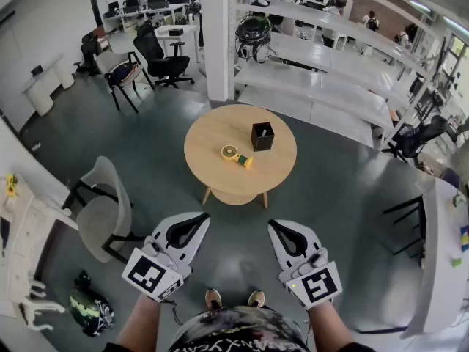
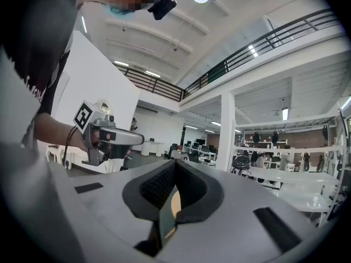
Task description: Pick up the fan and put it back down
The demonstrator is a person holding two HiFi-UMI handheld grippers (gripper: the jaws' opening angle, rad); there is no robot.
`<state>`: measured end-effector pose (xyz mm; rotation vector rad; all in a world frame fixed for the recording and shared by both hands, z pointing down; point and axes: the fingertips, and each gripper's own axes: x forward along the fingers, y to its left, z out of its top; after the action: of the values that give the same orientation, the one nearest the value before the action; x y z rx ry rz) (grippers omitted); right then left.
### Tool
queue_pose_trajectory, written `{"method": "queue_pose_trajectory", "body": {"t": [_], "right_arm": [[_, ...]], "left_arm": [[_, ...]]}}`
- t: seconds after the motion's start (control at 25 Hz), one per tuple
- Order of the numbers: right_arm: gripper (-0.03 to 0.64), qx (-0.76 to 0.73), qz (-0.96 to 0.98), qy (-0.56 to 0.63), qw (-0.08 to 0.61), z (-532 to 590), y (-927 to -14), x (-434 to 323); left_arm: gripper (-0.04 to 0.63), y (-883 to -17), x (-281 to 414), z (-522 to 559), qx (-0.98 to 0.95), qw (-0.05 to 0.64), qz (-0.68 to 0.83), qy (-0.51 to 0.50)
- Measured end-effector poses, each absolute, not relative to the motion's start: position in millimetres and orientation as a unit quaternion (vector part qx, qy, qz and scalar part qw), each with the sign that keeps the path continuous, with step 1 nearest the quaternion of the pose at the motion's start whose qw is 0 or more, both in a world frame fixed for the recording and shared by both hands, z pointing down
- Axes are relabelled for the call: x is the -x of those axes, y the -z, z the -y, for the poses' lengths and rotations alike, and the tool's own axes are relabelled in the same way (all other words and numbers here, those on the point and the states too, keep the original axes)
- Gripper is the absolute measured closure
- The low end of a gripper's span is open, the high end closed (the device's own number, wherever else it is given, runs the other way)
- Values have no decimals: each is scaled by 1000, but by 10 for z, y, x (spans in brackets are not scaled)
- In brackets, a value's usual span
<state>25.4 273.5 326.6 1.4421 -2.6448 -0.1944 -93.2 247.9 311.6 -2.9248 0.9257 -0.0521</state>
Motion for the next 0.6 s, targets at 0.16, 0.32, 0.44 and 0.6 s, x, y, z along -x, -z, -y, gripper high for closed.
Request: {"method": "queue_pose_trajectory", "body": {"t": [0.16, 0.32, 0.44, 0.6], "right_arm": [[618, -478, 874, 66, 60, -2742, -3279, -265], [618, -477, 874, 68, 60, -2751, -3281, -260], [617, -472, 877, 63, 62, -2765, -3286, -225], [615, -468, 880, 53, 60, -2759, -3308, -216]], "left_arm": [[578, -3127, 933, -2499, 952, 37, -302, 17], [578, -3129, 941, -2509, 952, 37, -304, 16], [578, -3132, 960, -2510, 952, 36, -305, 17], [578, -3160, 954, -2502, 952, 33, -305, 17]]}}
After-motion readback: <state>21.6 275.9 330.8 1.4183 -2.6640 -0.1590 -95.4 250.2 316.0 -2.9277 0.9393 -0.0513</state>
